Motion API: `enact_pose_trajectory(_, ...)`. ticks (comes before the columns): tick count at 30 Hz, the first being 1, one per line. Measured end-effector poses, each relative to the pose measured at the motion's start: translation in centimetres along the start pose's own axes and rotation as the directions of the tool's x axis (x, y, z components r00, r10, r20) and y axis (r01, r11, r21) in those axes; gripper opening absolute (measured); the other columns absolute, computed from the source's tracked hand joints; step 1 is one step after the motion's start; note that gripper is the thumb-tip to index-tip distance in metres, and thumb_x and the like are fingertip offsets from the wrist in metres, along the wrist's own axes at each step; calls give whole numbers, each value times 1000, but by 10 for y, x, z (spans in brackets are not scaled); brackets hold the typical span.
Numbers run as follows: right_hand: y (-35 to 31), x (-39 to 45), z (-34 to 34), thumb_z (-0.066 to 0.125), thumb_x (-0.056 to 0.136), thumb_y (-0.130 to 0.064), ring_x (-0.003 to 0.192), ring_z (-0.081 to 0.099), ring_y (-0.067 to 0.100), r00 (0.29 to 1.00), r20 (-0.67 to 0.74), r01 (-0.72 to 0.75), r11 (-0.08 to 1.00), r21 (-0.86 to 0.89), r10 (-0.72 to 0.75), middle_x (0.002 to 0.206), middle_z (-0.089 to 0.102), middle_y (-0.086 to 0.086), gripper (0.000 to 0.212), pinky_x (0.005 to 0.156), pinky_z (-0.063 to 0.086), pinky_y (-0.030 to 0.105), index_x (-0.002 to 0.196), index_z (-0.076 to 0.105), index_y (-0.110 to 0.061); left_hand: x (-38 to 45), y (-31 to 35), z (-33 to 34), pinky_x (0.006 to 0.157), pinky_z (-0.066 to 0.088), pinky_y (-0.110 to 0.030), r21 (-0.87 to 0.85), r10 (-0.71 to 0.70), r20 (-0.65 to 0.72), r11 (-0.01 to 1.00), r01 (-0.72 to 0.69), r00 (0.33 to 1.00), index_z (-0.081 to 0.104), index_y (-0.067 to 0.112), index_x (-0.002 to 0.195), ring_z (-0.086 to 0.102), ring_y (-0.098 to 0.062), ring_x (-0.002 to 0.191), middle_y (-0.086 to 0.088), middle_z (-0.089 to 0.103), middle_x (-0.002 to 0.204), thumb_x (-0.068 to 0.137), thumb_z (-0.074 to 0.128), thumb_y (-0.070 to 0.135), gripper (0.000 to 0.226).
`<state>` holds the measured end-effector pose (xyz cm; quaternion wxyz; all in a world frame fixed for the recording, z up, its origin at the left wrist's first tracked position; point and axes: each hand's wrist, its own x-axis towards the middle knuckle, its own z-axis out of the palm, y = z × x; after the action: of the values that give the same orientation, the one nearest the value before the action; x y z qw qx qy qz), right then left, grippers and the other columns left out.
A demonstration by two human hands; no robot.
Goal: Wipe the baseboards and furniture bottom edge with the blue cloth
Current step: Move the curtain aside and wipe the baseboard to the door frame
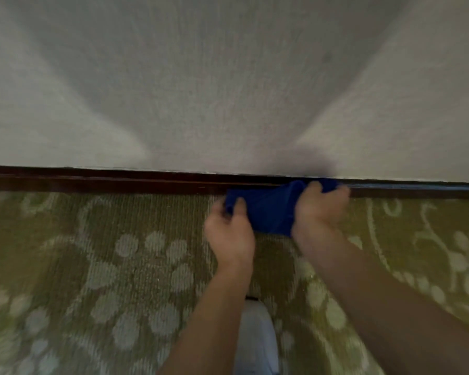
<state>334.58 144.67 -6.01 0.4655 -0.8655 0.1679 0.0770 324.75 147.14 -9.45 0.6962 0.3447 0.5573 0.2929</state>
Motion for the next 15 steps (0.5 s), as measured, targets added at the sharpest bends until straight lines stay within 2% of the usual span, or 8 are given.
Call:
enact_pose_trajectory(1,-1,-18,10,53,91,-16,112,60,35,1000,15,14,1000,-27,-13,121,63,19,33,94,45,38,122,51,-5,5,4,-7,89,51,-33,9,37,-145,999,-36,989,64,14,105,66,-21,95,-4,69,100,97,55,10,13)
enact_pose_trajectory(3,-3,-57,28,53,91,-14,114,59,35,992,116,53,998,-38,-48,122,63,20,29,91,42,35,119,51,-5,17,14,-21,93,50,-35,39,88,-403,996,-80,911,58,6,117,62,-27,103,-13,64,111,98,51,12,20)
enact_pose_trajectory(5,-4,-83,35,52,93,-15,114,59,32,962,261,86,996,-26,-76,122,63,15,27,92,43,32,118,50,-8,22,28,-31,97,49,-35,24,69,-496,998,-66,866,50,9,131,58,-24,110,-11,58,125,100,48,19,33)
enact_pose_trajectory(7,0,-83,33,53,93,-15,114,59,30,927,358,138,989,-53,-110,122,63,12,27,95,44,32,120,51,-10,24,29,-33,98,48,-34,16,75,-455,997,-76,888,48,17,133,57,-21,109,-5,56,125,100,48,20,34)
enact_pose_trajectory(10,6,-61,22,55,89,-12,104,61,27,906,390,186,982,-22,-163,112,66,12,23,96,48,34,111,58,-9,15,17,-20,100,49,-43,135,79,-253,990,-46,964,54,20,126,61,-29,108,-8,62,121,95,54,16,31)
enact_pose_trajectory(13,6,-37,8,56,88,-13,98,62,29,967,254,-38,996,80,17,107,65,12,21,94,52,42,108,60,-8,-5,15,-10,104,47,-46,-27,-175,-140,985,173,974,43,23,143,57,-30,115,-10,55,135,98,53,15,47)
enact_pose_trajectory(15,3,-21,-8,55,89,-10,90,62,29,944,299,-178,977,120,135,100,62,14,9,85,53,43,96,59,-8,-17,21,-7,104,45,-42,-142,-300,-124,949,282,946,33,22,150,54,-31,121,-10,49,141,98,54,13,57)
